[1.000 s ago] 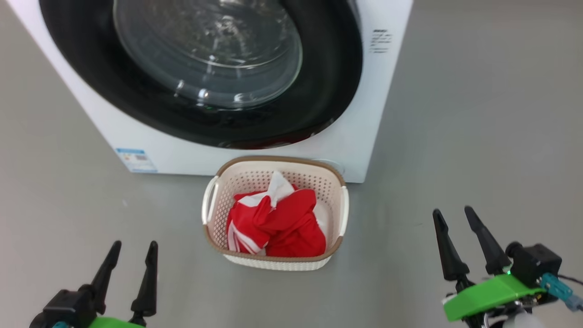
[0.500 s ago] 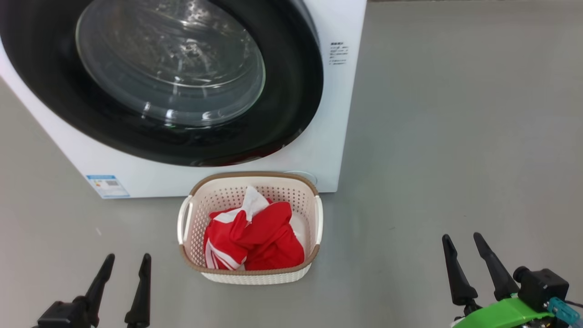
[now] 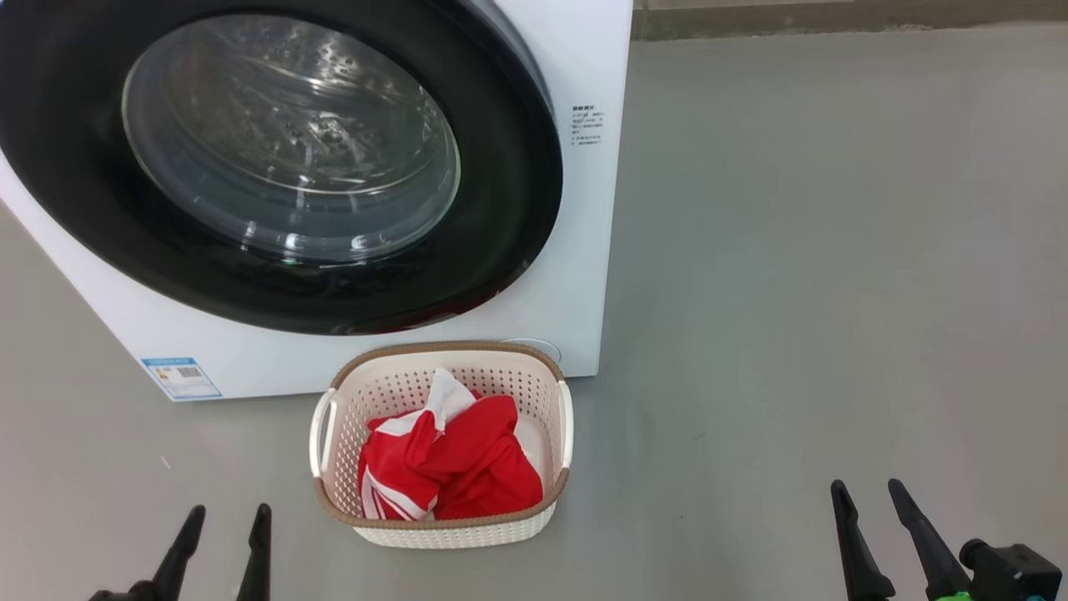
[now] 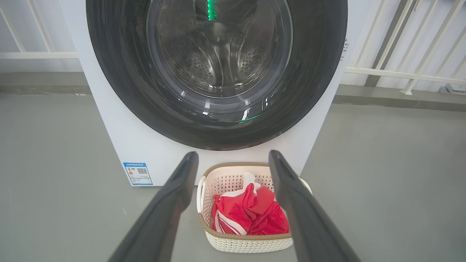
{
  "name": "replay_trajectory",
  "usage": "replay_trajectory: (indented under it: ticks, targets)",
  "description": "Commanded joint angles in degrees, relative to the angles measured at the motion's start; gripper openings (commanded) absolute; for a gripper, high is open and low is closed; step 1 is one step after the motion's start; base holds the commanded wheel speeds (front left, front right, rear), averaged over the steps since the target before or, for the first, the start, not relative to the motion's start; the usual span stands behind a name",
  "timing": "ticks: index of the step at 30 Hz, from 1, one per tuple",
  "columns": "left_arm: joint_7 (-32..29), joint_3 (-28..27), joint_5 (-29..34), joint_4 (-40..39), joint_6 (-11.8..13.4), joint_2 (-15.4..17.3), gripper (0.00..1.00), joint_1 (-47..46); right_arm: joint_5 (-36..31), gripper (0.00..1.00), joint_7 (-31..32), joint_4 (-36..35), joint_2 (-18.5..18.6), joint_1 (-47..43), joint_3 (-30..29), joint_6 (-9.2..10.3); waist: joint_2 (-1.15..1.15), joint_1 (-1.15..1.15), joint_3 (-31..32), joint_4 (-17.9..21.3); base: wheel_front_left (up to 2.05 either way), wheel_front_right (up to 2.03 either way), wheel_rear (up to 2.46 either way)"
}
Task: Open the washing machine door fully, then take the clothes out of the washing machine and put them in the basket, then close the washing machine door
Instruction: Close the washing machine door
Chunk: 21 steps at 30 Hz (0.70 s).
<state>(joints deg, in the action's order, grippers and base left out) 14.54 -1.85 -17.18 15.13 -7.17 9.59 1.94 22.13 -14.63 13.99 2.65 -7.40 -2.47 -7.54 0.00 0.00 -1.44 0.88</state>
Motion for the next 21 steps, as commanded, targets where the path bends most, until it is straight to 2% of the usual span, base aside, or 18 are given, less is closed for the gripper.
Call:
replay_trajectory:
  ticks: [1, 21]
  targets:
    - [0.5, -2.3, 0.6, -1.5, -0.3, 1.2, 1.0, -0.7, 0.6, 1.0, -0.4, -1.7, 0.6, 0.2, 1.0, 0.05, 0.0, 0.0, 0.2, 0.1, 0.0, 0.0, 0.0]
    - [0.5, -2.7, 0.6, -2.0, -0.3, 0.9, 1.0, 0.6, 0.6, 1.0, -0.4, -2.5, 0.4, -2.4, -0.2, 0.05, 0.0, 0.0, 1.2, 0.2, 0.0, 0.0, 0.0]
